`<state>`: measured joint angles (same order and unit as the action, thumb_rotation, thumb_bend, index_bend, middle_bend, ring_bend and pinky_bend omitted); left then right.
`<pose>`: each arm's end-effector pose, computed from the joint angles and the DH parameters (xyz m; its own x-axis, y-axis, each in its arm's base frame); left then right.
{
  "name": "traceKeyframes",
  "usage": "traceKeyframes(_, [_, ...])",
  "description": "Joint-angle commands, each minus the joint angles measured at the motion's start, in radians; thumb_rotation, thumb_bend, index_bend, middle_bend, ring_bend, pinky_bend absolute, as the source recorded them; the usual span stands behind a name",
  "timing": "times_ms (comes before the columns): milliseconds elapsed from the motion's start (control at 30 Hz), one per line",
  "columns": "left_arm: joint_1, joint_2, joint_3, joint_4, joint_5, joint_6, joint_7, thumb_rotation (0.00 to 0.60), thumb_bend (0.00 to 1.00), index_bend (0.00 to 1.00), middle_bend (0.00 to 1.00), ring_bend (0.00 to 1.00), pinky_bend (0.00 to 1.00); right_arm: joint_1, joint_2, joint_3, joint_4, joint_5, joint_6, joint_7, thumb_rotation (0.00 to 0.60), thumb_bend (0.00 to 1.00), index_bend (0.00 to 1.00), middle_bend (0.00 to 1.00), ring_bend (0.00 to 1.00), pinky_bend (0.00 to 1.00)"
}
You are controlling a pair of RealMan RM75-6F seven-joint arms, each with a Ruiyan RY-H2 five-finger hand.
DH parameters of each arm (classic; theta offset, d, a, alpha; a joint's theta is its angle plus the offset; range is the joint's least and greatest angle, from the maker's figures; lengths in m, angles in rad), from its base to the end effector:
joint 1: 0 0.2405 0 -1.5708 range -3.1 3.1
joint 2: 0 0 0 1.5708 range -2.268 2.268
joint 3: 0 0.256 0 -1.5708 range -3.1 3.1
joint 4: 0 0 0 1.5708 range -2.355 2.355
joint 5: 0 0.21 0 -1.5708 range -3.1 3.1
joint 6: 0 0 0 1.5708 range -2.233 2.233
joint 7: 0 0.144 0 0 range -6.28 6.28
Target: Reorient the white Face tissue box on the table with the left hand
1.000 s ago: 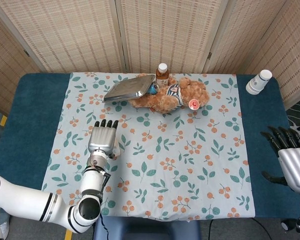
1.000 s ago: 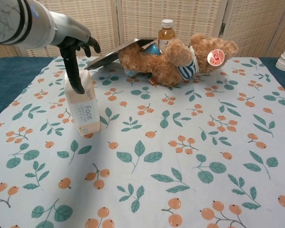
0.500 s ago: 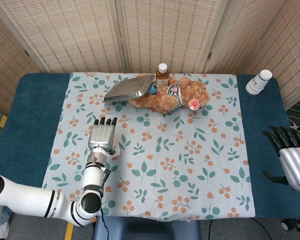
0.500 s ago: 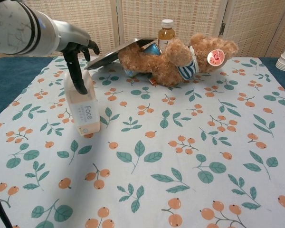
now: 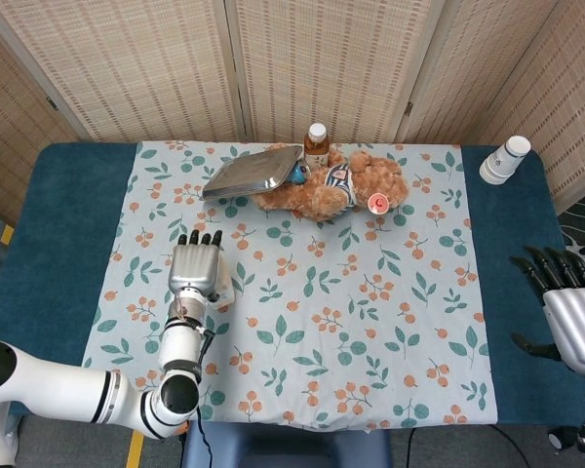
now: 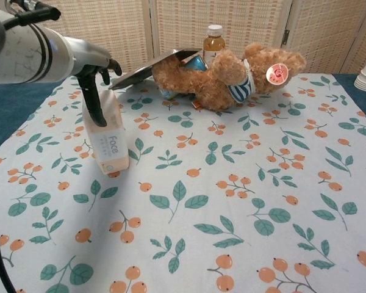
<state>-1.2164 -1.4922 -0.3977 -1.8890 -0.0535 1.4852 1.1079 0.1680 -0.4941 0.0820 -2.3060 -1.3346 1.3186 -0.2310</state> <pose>-0.0317 0.3511 0.0276 0.5700 0.3862 0.7252 0.7883 -0.0083 -0.6152 -0.1956 -0.1872 0.2507 0.5206 -0.1373 0.8427 -0.8514 -0.0101 0.5244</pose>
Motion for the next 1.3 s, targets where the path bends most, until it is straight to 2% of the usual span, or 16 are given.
traceKeyframes(33, [0.004,-0.002,0.009,0.012,0.005,-0.003,0.008,0.600,0.15,0.01,0.12,0.00,0.09,0.000,0.000,0.000,0.000,0.002,0.000,-0.001,0.600,0.12,0.14,0.05,0.00,0.00])
traceKeyframes(267, [0.019,-0.002,0.026,0.023,0.002,-0.011,0.026,0.600,0.15,0.02,0.13,0.00,0.09,0.001,0.001,0.000,0.000,0.005,-0.003,-0.002,0.600,0.12,0.14,0.05,0.00,0.00])
traceKeyframes(400, [0.026,-0.006,0.027,0.023,0.014,-0.012,0.022,0.600,0.15,0.06,0.15,0.00,0.10,0.003,0.000,0.000,0.000,0.008,-0.007,-0.004,0.600,0.12,0.14,0.05,0.00,0.00])
traceKeyframes(500, [0.031,-0.010,0.036,0.024,0.040,-0.009,0.017,0.600,0.15,0.12,0.22,0.02,0.10,0.004,-0.001,0.000,0.000,0.010,-0.009,-0.006,0.600,0.12,0.14,0.05,0.00,0.00])
traceKeyframes(733, [0.039,-0.027,0.053,0.044,0.080,0.006,0.019,0.600,0.18,0.38,0.47,0.21,0.13,0.006,-0.002,0.002,0.001,0.018,-0.012,-0.008,0.600,0.12,0.14,0.05,0.00,0.00])
traceKeyframes(967, [0.053,-0.027,0.034,0.038,0.136,0.012,-0.016,0.600,0.21,0.42,0.51,0.25,0.15,0.009,-0.003,0.003,0.005,0.026,-0.015,-0.008,0.600,0.12,0.14,0.05,0.00,0.00])
traceKeyframes(1133, [0.085,-0.021,-0.006,0.023,0.272,0.022,-0.148,0.600,0.21,0.44,0.54,0.28,0.17,0.012,-0.007,0.004,0.008,0.032,-0.019,-0.012,0.600,0.12,0.14,0.05,0.00,0.00])
traceKeyframes(1300, [0.171,-0.036,-0.039,0.034,0.456,0.022,-0.405,0.600,0.21,0.45,0.56,0.30,0.18,0.015,-0.010,0.005,0.011,0.041,-0.022,-0.015,0.600,0.12,0.14,0.05,0.00,0.00])
